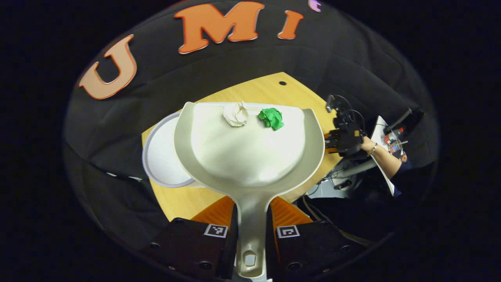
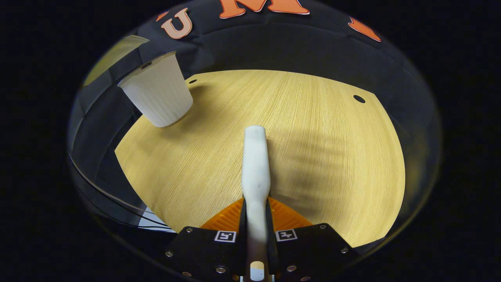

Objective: Pick up the small broom and dustpan from the desktop, sweep the trash into the dustpan with the broom, and then empty the trash into the garbage bin.

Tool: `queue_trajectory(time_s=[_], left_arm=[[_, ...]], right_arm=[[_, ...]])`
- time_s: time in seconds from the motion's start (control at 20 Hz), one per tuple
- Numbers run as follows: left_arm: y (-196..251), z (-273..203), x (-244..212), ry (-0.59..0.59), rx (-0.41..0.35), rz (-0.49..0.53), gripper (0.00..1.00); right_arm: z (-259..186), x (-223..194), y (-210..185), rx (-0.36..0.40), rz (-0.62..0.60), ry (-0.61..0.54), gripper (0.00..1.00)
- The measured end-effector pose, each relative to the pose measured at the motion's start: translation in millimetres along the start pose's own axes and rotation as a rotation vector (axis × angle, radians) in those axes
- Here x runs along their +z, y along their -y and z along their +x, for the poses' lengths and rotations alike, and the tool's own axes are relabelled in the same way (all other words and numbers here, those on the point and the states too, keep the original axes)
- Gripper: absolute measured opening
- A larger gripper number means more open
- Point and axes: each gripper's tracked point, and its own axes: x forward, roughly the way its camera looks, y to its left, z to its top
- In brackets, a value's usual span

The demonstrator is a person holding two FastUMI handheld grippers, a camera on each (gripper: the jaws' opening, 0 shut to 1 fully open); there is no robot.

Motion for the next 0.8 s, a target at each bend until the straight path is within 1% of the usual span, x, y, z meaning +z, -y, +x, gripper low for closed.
queue_trajectory(time_s=[0.1,0.2,0.3,0.4,0.5,0.6,0.7,0.75,0.8], left_arm=[[-38,1,-6,-0.022,0.075,-0.034,0.31],[-76,-1,-13,-0.051,0.151,-0.039,0.31],[-105,-3,-19,-0.074,0.203,-0.044,0.31],[-134,-4,-26,-0.102,0.261,-0.027,0.31],[-161,-3,-34,-0.155,0.326,0.012,0.31],[-174,-2,-35,-0.209,0.367,0.049,0.31],[-188,-4,-37,-0.251,0.411,0.109,0.31],[-195,-5,-38,-0.278,0.44,0.152,0.31],[-204,-6,-34,-0.298,0.488,0.229,0.31]], right_arm=[[3,0,0,-0.015,-0.015,-0.008,0.22],[6,1,-2,-0.015,-0.006,-0.021,0.22],[8,4,-2,-0.013,-0.004,-0.024,0.22],[11,7,-2,-0.01,-0.001,-0.028,0.22],[14,10,-2,-0.013,-0.002,-0.033,0.22],[17,14,-4,-0.012,0.002,-0.035,0.22],[17,16,1,-0.015,0.008,-0.033,0.22],[18,17,3,-0.018,0.012,-0.033,0.22],[18,17,4,-0.019,0.017,-0.032,0.22]])
